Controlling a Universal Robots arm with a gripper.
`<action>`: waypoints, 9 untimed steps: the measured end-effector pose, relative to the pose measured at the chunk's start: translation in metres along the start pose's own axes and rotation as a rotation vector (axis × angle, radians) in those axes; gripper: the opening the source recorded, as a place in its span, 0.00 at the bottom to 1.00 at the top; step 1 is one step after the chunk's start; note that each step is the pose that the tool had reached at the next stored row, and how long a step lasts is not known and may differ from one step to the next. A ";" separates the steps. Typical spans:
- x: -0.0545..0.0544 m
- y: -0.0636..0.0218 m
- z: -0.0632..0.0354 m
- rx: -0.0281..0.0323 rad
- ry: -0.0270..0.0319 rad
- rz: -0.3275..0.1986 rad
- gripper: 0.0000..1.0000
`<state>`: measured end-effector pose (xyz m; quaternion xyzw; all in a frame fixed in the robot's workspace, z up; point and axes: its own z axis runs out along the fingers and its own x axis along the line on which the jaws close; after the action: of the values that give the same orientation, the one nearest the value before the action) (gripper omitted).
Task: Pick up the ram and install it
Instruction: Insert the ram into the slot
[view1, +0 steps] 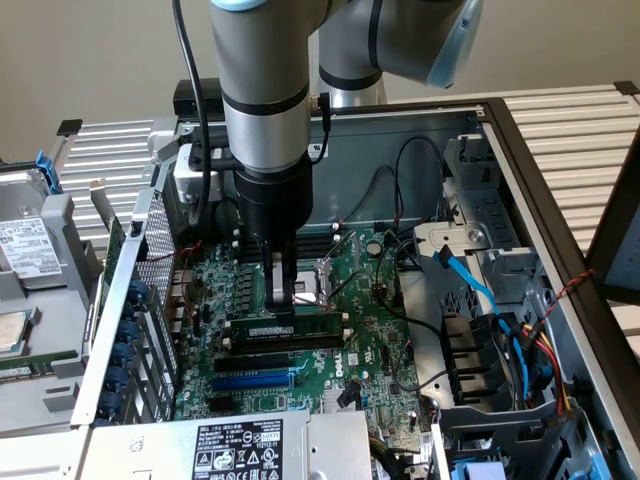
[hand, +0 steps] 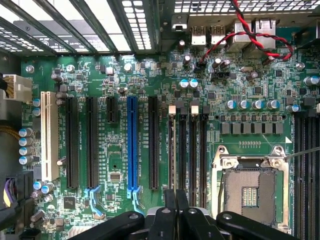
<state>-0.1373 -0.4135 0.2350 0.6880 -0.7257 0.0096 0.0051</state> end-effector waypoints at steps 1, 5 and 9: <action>0.000 0.0000 0.0001 0.0000 0.0001 0.000 0.12; 0.000 0.0008 0.0010 -0.0001 0.0000 0.000 0.12; 0.000 0.0009 0.0010 0.0000 -0.0001 0.000 0.12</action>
<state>-0.1381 -0.4135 0.2339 0.6880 -0.7257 0.0095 0.0050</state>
